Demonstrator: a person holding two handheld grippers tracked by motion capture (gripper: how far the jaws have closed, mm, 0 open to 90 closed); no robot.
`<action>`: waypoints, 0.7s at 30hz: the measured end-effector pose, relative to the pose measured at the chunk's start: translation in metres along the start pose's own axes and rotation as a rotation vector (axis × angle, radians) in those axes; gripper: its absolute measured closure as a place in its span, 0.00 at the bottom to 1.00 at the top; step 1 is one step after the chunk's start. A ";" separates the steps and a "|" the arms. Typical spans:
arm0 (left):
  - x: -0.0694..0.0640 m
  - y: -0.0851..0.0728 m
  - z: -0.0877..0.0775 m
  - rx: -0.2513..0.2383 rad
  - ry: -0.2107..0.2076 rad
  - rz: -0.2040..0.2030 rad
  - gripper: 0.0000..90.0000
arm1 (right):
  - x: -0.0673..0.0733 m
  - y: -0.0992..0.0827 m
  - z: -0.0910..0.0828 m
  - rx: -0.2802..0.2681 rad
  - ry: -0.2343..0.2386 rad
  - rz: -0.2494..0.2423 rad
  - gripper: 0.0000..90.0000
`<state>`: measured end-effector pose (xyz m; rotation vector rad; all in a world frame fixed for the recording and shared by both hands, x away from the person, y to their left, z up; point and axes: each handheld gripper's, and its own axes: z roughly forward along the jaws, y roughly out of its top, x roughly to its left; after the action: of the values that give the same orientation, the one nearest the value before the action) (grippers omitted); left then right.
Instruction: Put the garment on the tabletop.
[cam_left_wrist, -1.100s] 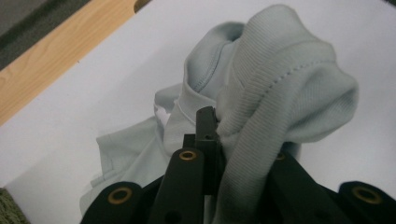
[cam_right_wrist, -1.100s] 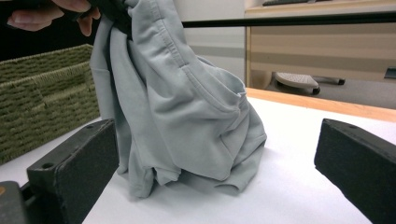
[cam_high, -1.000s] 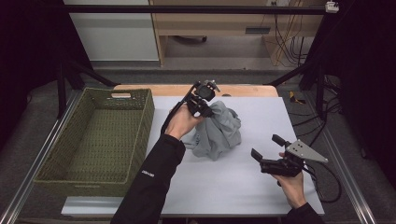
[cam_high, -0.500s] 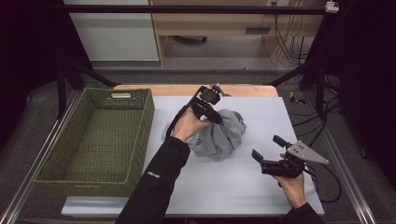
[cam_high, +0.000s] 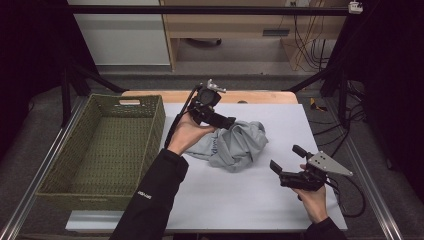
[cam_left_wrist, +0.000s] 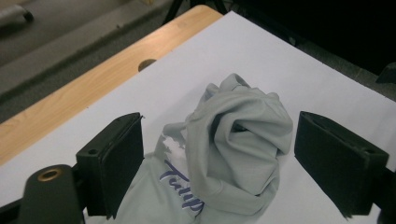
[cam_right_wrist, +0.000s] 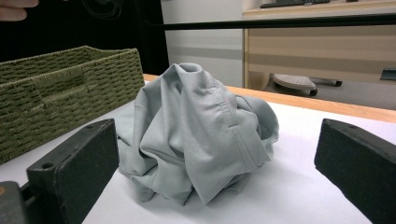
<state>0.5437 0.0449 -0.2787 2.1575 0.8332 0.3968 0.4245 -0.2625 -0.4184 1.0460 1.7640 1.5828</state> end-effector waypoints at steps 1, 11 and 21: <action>-0.001 -0.004 -0.003 -0.016 0.006 0.008 0.16 | 0.000 0.000 0.000 -0.005 0.000 0.002 0.01; -0.003 -0.056 -0.023 -0.223 -0.006 -0.029 0.10 | -0.002 0.000 -0.001 -0.010 0.006 -0.010 0.01; -0.002 -0.120 -0.033 -0.407 -0.043 -0.094 0.07 | -0.001 0.000 0.000 -0.006 0.008 -0.008 0.01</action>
<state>0.4735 0.1203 -0.3483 1.7390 0.7528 0.4292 0.4248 -0.2633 -0.4189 1.0303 1.7654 1.5881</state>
